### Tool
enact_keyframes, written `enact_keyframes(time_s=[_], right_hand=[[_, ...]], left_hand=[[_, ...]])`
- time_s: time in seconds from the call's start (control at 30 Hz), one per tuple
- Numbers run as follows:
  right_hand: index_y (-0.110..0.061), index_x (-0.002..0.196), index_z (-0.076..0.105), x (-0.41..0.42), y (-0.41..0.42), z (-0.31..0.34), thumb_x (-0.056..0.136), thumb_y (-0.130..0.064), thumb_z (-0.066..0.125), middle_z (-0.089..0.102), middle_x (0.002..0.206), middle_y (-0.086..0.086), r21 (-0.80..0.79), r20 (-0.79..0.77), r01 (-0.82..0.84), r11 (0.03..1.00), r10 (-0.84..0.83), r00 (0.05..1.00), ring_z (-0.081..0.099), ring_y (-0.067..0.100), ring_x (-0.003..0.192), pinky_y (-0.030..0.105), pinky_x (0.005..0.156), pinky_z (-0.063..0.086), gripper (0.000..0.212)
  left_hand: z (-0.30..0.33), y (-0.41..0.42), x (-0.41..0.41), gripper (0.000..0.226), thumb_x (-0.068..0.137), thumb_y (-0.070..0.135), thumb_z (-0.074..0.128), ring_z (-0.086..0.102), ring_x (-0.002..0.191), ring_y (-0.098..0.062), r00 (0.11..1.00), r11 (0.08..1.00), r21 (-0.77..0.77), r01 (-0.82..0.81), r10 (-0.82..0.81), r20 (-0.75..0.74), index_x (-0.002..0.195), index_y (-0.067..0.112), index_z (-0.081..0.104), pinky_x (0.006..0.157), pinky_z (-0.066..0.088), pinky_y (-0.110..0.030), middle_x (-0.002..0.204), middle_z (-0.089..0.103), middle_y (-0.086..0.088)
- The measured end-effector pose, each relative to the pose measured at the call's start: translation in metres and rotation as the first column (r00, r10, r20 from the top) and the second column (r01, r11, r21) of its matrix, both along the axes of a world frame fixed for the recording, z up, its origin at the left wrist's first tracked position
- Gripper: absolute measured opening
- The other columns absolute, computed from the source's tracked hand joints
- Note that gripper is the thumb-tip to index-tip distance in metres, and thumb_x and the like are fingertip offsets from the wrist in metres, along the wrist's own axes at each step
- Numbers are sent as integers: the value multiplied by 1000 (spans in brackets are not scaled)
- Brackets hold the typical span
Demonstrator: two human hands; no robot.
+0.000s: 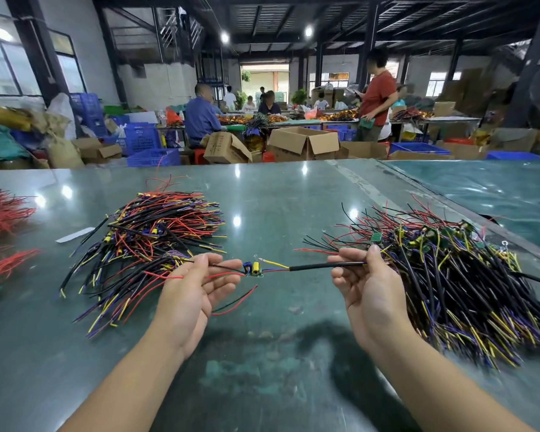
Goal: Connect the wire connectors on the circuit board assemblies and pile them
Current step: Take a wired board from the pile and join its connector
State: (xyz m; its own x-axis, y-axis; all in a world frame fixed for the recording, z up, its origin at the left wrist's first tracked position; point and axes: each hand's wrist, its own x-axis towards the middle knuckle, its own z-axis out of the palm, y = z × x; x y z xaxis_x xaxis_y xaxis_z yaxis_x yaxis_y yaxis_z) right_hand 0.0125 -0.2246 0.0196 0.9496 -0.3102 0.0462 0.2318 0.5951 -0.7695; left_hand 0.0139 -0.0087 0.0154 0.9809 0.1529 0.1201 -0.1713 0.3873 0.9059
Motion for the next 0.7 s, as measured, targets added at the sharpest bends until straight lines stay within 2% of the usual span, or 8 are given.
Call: enact_keyframes(time_s=[0.23, 0.47, 0.6, 0.7], right_hand=[[-1, 76, 56, -2, 4, 1, 104, -30, 28, 65, 55, 9, -24, 5, 36, 999, -36, 999, 55, 11, 40, 16, 40, 45, 49], [-3, 74, 54, 1, 0, -1, 105, -30, 28, 63, 51, 7, -32, -56, 82, 996, -84, 995, 52, 10, 37, 16, 40, 45, 49], [-4, 72, 53, 5, -3, -1, 105, -30, 29, 62, 48, 6, -14, -76, 121, 992, -122, 990, 50, 10, 35, 15, 39, 43, 48], [-5, 73, 52, 6, -7, 0, 105, -30, 27, 62, 48, 5, -18, -86, 144, 989, -145, 986, 50, 10, 35, 15, 39, 43, 48]], left_hand=[[-2, 1, 1, 28, 104, 19, 33, 61, 48, -8, 967, 969, -35, -245, 246, 65, 88, 14, 55, 44, 47, -13, 78, 75, 2], [-4, 0, 2, 23, 98, 3, 44, 59, 44, -7, 913, 915, 84, -394, 379, 152, 92, 17, 61, 44, 46, -14, 80, 69, -2], [-2, 0, 1, 21, 100, 17, 45, 54, 40, -6, 918, 924, 63, -377, 364, 154, 92, 16, 64, 40, 41, -13, 66, 70, 1], [-1, 3, 3, 39, 102, 33, 36, 50, 35, -8, 935, 940, 27, -341, 336, 110, 85, 11, 63, 35, 36, -12, 55, 66, -6]])
